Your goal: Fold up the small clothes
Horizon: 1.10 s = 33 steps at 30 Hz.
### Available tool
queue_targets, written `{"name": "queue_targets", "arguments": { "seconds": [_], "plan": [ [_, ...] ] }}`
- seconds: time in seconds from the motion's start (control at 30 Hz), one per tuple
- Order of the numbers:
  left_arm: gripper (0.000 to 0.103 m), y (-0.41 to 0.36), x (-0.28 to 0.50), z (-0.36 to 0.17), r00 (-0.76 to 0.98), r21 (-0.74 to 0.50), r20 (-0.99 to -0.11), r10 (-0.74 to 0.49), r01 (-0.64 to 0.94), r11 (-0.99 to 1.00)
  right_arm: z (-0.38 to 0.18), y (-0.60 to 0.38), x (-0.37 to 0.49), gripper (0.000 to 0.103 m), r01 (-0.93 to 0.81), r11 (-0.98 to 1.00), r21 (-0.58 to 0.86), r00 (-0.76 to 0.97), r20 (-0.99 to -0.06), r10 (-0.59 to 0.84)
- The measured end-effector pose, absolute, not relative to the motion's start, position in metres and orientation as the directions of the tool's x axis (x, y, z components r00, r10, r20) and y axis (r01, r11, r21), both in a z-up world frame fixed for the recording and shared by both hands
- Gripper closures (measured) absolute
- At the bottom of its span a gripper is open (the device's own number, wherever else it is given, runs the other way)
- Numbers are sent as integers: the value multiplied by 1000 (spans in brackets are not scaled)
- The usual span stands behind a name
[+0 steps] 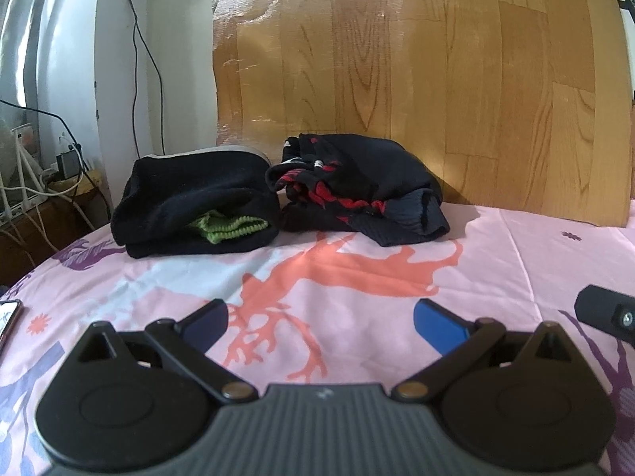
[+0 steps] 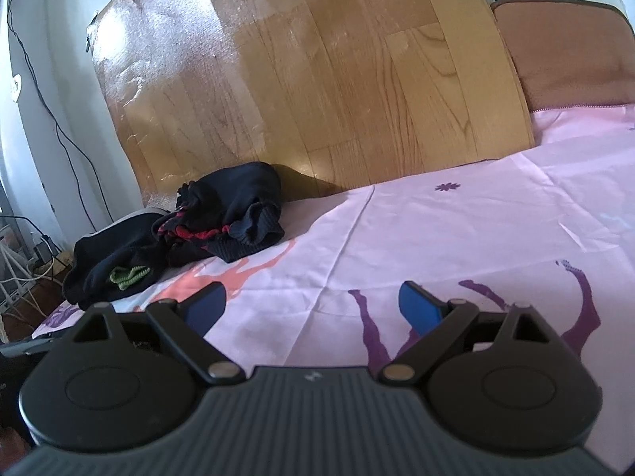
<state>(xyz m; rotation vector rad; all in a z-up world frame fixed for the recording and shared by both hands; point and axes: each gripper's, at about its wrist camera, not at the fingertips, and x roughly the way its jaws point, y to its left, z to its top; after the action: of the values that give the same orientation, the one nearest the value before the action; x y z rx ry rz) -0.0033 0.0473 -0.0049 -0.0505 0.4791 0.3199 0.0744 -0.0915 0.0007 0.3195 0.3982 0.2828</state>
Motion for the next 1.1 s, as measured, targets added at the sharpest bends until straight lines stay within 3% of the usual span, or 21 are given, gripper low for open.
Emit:
{"name": "queue_targets", "arguments": {
  "seconds": [1.1],
  "plan": [
    [0, 49, -6, -4, 825, 37, -454, 337, -360, 932, 1, -89, 76, 7, -232, 907, 351, 864, -353, 358]
  ]
}}
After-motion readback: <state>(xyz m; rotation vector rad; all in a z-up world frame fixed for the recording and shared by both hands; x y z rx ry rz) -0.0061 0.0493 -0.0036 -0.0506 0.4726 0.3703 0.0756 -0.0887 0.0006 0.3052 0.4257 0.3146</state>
